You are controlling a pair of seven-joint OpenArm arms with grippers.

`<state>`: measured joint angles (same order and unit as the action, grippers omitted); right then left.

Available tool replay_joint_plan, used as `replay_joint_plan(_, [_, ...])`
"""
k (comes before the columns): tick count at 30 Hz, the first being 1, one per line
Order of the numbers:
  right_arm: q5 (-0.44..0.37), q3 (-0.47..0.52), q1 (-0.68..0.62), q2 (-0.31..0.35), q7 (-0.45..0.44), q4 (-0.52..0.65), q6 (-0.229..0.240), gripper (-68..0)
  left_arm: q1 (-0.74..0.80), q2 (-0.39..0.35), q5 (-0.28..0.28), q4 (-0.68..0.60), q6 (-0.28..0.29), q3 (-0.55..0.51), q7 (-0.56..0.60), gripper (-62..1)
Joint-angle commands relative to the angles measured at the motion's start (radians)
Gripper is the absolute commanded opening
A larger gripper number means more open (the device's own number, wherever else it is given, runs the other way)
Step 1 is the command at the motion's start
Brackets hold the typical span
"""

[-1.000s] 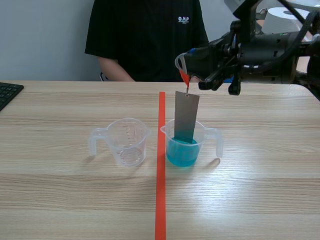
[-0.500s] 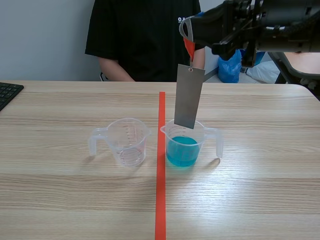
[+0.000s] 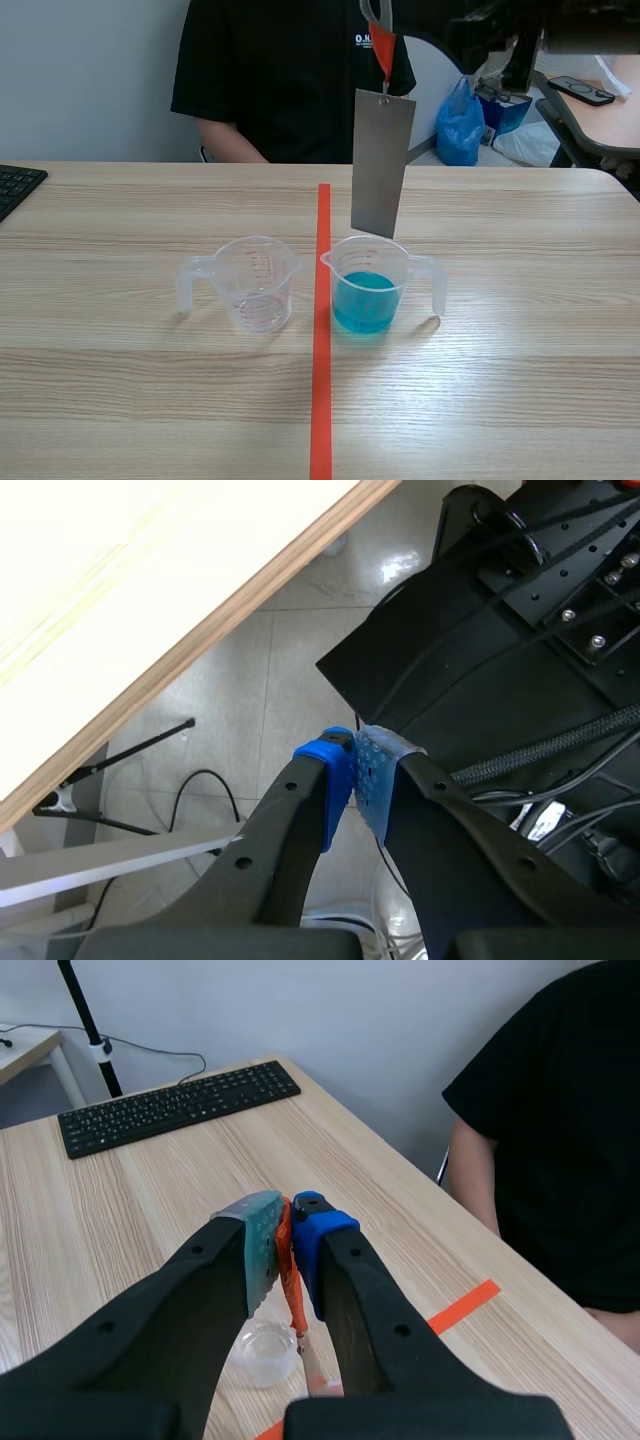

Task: Do the redox reaction experiment.
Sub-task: 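Raise the plate and point at it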

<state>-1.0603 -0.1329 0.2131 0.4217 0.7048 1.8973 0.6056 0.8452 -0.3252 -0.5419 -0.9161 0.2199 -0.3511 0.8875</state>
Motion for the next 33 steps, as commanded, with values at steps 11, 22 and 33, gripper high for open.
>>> replay_joint_plan(11, [-0.019,0.011,0.022,0.008,-0.011,0.018,-0.008,-66.2,-0.016,-0.093,0.069,-0.012,0.008,-0.002,0.012,-57.1])
replay_joint_plan(22, [-0.022,0.011,0.022,0.007,-0.011,0.018,-0.008,-66.2,-0.238,-0.259,0.093,-0.012,0.309,0.028,0.01,-57.1])
replay_joint_plan(33, [-0.023,0.011,0.019,0.007,-0.011,0.018,-0.007,-66.2,-0.536,-0.319,0.249,-0.012,0.476,0.241,-0.086,-57.1])
